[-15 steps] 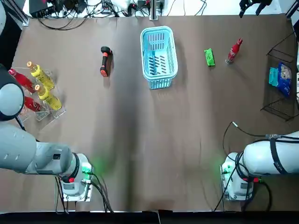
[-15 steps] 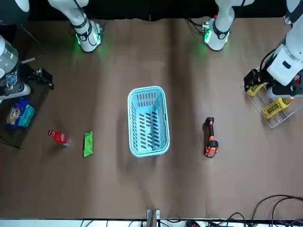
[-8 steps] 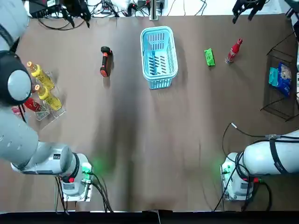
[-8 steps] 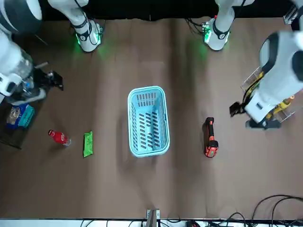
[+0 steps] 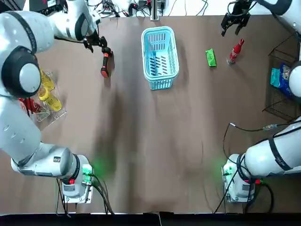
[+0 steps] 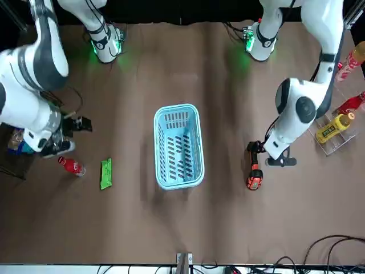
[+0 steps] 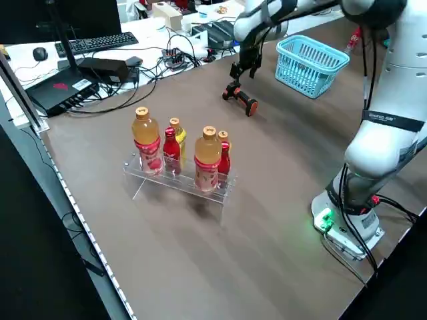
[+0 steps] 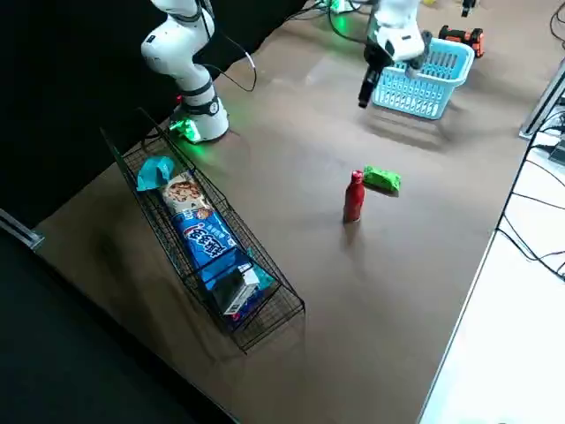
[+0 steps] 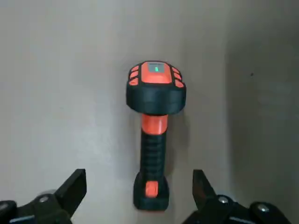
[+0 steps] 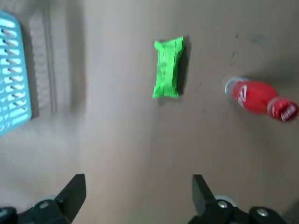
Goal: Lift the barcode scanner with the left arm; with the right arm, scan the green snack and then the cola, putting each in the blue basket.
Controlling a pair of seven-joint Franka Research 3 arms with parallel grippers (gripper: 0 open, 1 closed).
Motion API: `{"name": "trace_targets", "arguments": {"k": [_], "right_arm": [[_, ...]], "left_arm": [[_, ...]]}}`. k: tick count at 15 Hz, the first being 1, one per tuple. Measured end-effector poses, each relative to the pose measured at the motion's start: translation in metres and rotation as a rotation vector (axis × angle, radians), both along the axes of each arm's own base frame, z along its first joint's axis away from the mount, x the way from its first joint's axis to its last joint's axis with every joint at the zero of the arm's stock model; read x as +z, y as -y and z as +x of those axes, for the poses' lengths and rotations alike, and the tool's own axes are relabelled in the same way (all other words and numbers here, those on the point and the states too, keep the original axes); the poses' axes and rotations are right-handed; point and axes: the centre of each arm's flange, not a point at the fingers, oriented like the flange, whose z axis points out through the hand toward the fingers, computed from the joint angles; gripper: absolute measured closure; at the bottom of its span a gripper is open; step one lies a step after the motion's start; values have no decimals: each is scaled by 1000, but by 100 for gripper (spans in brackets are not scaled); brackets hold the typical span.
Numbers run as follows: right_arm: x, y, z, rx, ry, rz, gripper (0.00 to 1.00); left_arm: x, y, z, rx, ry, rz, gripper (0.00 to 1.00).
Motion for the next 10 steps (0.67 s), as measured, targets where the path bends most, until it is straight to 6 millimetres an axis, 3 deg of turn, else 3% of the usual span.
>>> {"name": "trace_targets", "arguments": {"k": [4, 6, 10], "right_arm": [[-49, 7, 43, -20, 53, 20, 0], [-81, 10, 64, -45, 105, 66, 0], [-144, 13, 75, -87, 68, 135, 6]], "left_arm": [[-49, 16, 2, 70, 6, -23, 0], [-59, 18, 1, 81, -8, -22, 0], [-68, 17, 0, 85, -23, -20, 0]]}}
